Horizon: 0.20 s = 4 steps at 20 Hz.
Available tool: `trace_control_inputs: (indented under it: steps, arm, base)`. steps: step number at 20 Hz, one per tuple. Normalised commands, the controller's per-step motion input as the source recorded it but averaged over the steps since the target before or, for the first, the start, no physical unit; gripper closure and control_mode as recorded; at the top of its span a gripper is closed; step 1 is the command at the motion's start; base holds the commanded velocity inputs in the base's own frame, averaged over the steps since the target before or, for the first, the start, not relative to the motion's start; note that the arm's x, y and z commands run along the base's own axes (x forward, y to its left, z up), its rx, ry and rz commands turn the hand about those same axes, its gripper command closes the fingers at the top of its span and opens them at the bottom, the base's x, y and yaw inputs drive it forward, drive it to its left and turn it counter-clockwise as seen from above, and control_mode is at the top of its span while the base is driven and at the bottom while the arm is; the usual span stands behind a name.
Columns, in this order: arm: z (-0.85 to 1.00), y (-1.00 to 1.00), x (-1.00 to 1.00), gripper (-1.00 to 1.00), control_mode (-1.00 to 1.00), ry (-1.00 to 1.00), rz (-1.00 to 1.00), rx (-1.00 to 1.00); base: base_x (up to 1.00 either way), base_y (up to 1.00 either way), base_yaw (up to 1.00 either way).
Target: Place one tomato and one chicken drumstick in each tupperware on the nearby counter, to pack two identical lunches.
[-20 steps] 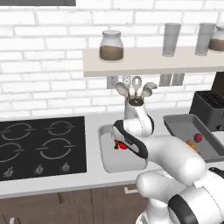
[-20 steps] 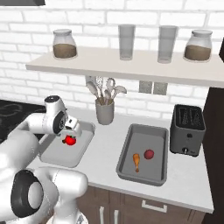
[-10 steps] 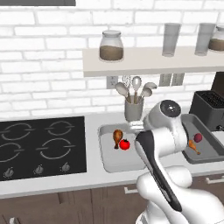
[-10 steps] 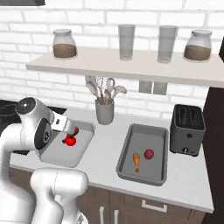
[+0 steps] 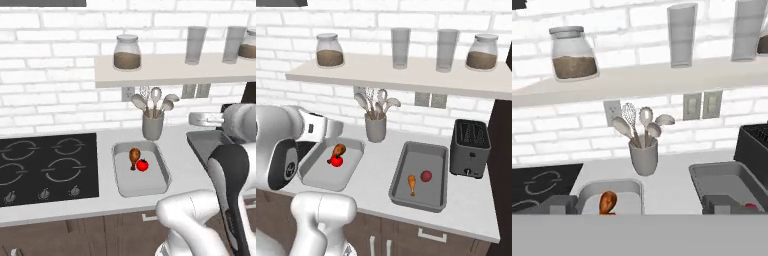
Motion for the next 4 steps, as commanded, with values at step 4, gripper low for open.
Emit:
trace_control_inputs:
  steps: [4]
  arm:
    - [0.97, -0.97, -1.00, -1.00, -1.00, -0.65, -0.01, 0.18]
  base:
    - [0.00, 0.00, 0.00]
